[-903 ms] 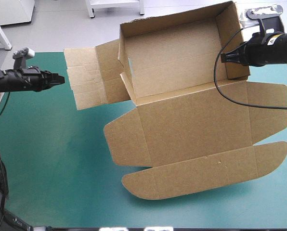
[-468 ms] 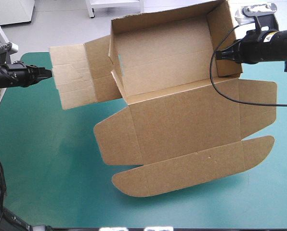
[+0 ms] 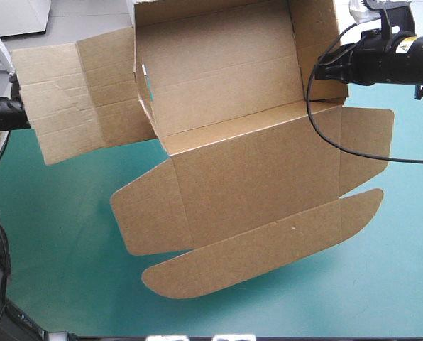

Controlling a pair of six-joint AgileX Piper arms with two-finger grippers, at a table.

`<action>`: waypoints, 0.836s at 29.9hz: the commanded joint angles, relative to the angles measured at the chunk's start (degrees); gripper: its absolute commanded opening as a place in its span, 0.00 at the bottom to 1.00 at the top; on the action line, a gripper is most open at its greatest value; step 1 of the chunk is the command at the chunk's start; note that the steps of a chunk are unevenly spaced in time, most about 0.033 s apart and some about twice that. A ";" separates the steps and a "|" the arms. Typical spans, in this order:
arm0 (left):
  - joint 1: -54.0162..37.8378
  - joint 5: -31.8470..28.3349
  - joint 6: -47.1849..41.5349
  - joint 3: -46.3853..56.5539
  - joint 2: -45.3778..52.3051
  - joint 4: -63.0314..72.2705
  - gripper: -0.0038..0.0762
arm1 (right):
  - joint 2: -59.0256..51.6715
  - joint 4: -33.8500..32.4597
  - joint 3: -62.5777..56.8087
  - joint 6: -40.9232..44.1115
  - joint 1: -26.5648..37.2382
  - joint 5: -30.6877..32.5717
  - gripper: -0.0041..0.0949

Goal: Fold the box

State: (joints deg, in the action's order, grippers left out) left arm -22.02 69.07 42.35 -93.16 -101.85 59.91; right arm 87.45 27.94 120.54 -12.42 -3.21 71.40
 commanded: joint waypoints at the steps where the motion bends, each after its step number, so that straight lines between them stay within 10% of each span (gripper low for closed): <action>1: 3.42 1.15 0.38 -1.51 2.95 5.50 0.04 | -1.54 3.88 1.77 -0.02 0.48 -0.07 0.04; 25: 13.75 4.18 1.47 -1.51 8.31 11.69 0.04 | 5.47 1.33 1.77 0.57 0.48 -3.03 0.04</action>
State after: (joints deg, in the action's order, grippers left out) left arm -8.90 70.03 44.13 -93.16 -97.02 66.67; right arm 93.98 26.85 120.58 -12.41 -3.21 71.35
